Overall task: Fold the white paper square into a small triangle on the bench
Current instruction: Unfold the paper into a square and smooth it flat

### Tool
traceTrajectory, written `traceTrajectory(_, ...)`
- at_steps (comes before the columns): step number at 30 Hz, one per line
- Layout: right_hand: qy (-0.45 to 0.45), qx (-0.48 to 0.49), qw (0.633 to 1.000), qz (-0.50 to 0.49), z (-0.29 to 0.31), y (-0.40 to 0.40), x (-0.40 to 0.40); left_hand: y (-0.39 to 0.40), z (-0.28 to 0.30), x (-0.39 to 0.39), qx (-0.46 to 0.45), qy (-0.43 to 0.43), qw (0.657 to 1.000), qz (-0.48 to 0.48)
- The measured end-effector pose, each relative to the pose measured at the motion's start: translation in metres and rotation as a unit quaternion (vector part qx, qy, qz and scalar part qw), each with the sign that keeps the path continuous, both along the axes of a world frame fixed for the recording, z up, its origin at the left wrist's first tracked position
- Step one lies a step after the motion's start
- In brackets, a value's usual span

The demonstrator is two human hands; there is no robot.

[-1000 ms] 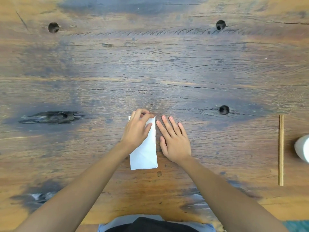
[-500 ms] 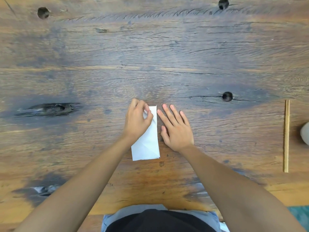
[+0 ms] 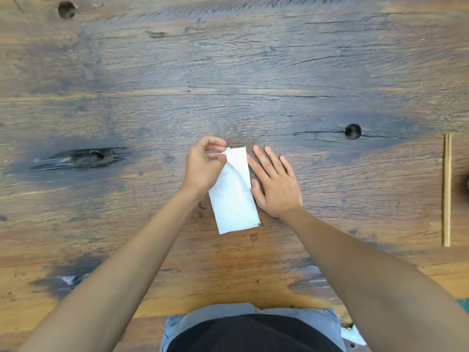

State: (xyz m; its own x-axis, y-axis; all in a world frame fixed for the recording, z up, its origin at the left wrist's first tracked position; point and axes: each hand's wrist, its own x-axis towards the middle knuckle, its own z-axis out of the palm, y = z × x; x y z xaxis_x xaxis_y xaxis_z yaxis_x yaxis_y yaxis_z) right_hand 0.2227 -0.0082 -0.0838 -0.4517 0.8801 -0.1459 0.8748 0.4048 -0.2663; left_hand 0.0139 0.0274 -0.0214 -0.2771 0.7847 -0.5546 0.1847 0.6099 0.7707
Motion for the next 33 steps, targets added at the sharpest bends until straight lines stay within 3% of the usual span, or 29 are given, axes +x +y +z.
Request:
traceTrajectory(14, -0.022, -0.013, 1.000, 0.009, 0.008, 0.000, -0.001, -0.017, 0.032, -0.061, 0.000, -0.099, 0.995, -0.013)
traceTrajectory(26, -0.022, -0.014, 1.000, 0.008, 0.009, 0.001, -0.001, -0.039, 0.033, -0.110, -0.010, -0.037, 0.998, -0.043)
traceTrajectory(33, -0.019, 0.002, 1.000, 0.011, 0.004, -0.001, -0.001, -0.054, 0.009, -0.132, -0.030, 0.038, 0.999, 0.022)
